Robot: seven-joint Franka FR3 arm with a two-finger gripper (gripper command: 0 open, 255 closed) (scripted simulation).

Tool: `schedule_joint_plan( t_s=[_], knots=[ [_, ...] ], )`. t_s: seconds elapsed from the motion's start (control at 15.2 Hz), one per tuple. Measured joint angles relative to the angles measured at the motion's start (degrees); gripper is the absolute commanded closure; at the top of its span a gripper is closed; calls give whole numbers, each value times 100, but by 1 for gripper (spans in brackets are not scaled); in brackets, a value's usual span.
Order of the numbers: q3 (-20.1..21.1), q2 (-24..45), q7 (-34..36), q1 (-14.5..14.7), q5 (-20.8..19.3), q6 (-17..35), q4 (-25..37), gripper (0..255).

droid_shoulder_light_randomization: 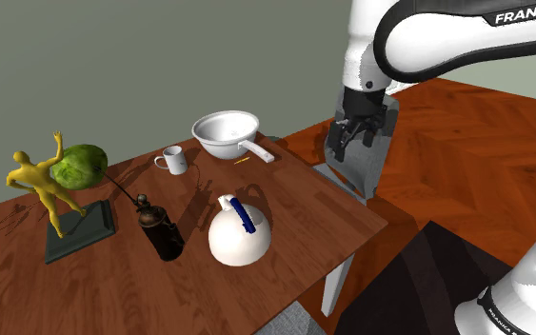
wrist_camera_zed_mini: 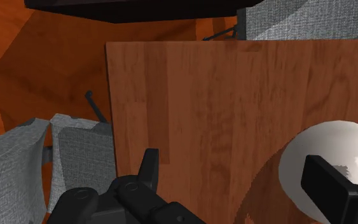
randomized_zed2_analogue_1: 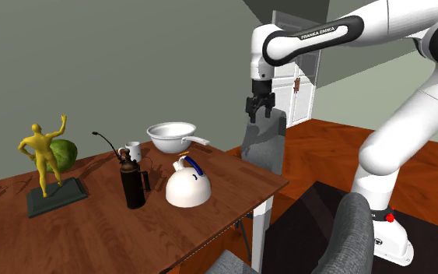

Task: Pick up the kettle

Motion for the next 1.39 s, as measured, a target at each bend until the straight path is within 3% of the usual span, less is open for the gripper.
schedule_joint_plan(
  t_s=[0.46,0.92,1.39],
  knots=[
    [564,1335,707,120,-124,489,778,0],
    [981,2823,1463,330,-583,676,1935,0],
    [1132,4535,2167,841,-1248,503,3606,0]
  ],
)
